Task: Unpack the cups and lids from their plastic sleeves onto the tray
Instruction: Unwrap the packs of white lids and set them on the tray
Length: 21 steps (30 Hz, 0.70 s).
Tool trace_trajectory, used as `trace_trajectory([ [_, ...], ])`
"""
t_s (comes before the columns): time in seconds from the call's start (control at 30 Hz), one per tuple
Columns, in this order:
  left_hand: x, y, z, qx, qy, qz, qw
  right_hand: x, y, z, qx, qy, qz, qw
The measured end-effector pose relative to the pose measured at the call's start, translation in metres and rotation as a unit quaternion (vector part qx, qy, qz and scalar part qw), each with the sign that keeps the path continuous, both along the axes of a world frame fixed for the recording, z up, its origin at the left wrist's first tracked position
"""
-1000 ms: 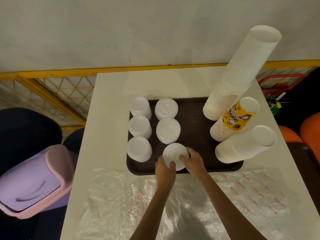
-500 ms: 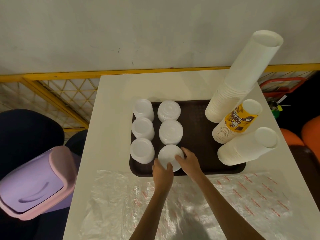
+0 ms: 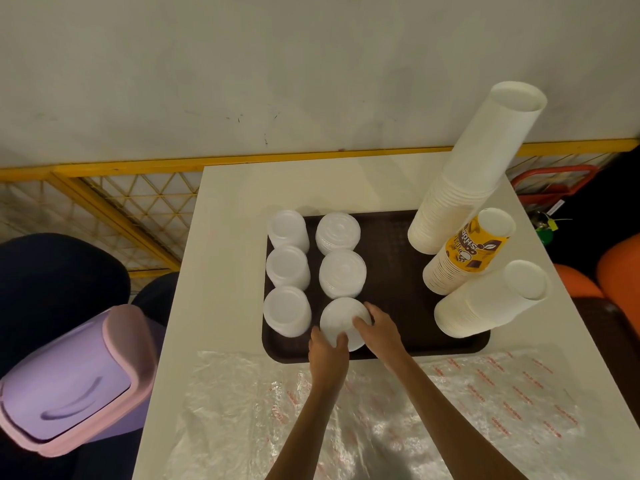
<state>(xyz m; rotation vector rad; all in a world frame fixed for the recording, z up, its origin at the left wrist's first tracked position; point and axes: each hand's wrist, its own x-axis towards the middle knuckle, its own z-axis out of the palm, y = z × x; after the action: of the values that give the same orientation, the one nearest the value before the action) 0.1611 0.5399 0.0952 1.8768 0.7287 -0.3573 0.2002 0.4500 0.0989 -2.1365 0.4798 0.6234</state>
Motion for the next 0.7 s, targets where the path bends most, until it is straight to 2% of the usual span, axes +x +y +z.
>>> trace_trajectory([
  [0.3,-0.009,0.003,0.005,-0.041,-0.002,0.0,0.999,-0.005,-0.005,0.009,0.022,-0.002,-0.042,0.999],
  [0.7,-0.026,0.01,0.015,-0.042,0.004,-0.057,0.997,-0.046,-0.004,0.023,0.052,-0.078,-0.183,0.979],
])
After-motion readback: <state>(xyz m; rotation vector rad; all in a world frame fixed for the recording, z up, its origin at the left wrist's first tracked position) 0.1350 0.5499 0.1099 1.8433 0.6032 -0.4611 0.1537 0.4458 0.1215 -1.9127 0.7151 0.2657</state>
